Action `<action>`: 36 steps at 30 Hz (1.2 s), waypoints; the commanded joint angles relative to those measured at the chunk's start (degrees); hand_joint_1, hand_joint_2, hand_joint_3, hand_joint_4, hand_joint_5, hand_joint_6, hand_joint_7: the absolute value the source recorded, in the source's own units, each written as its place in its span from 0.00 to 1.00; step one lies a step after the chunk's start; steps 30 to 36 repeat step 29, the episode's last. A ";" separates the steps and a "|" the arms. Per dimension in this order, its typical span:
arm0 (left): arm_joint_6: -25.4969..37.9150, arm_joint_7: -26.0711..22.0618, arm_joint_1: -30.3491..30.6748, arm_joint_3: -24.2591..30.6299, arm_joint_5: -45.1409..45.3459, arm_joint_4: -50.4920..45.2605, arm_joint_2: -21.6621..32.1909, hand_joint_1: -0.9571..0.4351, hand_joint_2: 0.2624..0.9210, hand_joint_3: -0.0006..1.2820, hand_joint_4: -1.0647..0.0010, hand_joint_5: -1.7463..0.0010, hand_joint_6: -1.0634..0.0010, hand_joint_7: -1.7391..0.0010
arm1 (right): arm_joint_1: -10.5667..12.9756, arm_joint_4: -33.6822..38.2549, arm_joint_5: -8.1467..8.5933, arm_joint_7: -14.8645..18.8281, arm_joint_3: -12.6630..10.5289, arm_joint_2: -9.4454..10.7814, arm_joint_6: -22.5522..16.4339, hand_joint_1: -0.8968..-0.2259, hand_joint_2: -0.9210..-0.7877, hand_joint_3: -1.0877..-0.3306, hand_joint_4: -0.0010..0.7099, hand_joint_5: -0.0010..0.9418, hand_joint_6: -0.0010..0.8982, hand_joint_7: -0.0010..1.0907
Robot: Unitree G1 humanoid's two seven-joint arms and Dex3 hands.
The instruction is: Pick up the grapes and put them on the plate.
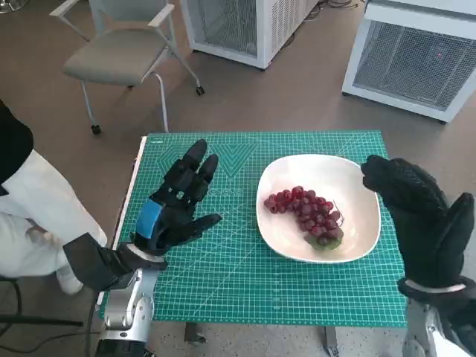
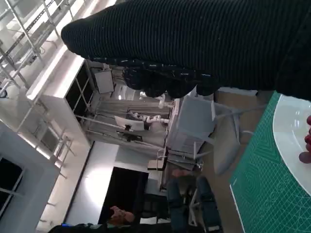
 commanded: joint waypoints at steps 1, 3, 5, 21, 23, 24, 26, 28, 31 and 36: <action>-0.97 -0.14 1.31 0.36 0.16 -1.51 -0.07 0.43 1.00 0.04 0.89 0.99 0.81 0.99 | 0.07 0.96 0.63 0.59 -0.12 -0.33 0.89 0.64 0.00 0.69 0.60 0.57 0.21 0.83; -1.06 -0.02 1.57 0.43 0.24 -1.85 0.01 0.43 1.00 0.04 0.88 0.99 0.80 0.99 | -0.02 1.13 0.66 0.71 -0.14 -0.33 0.84 0.64 0.00 0.69 0.60 0.57 0.21 0.83; -1.14 0.16 1.84 0.50 0.36 -2.26 0.08 0.43 1.00 0.04 0.87 0.99 0.79 0.99 | -0.08 1.30 0.65 0.83 -0.15 -0.31 0.76 0.64 0.00 0.69 0.61 0.57 0.21 0.83; -0.87 2.13 3.06 2.00 -0.02 -4.36 0.22 0.47 1.00 0.06 0.66 0.96 0.59 0.96 | -0.51 2.19 0.58 1.56 -0.20 -0.30 0.22 0.64 0.00 0.69 0.60 0.58 0.21 0.83; -0.96 2.49 3.11 2.16 0.05 -4.54 0.14 0.47 1.00 0.06 0.63 0.96 0.56 0.95 | -0.57 2.36 0.50 1.63 -0.19 -0.29 0.07 0.64 0.00 0.69 0.60 0.58 0.20 0.83; -0.99 2.68 3.16 2.22 0.09 -4.68 0.09 0.48 1.00 0.06 0.62 0.96 0.55 0.95 | -0.61 2.45 0.45 1.67 -0.19 -0.27 -0.01 0.64 0.00 0.69 0.60 0.58 0.20 0.83; -1.05 3.08 3.26 2.31 0.18 -5.01 -0.04 0.49 1.00 0.06 0.60 0.95 0.53 0.95 | -0.69 2.64 0.36 1.75 -0.16 -0.25 -0.17 0.64 0.00 0.69 0.60 0.58 0.20 0.83; -1.16 3.41 3.32 2.35 0.25 -5.17 -0.16 0.49 1.00 0.07 0.59 0.95 0.51 0.94 | -0.80 2.83 0.30 1.83 -0.16 -0.24 -0.29 0.64 0.00 0.69 0.60 0.58 0.20 0.83; -1.19 3.48 3.32 2.36 0.26 -5.19 -0.18 0.49 1.00 0.07 0.58 0.95 0.51 0.94 | -0.82 2.87 0.29 1.84 -0.16 -0.24 -0.31 0.64 0.00 0.69 0.60 0.58 0.20 0.83; -1.19 3.48 3.32 2.36 0.26 -5.19 -0.18 0.49 1.00 0.07 0.58 0.95 0.51 0.94 | -0.82 2.87 0.29 1.84 -0.16 -0.24 -0.31 0.64 0.00 0.69 0.60 0.58 0.20 0.83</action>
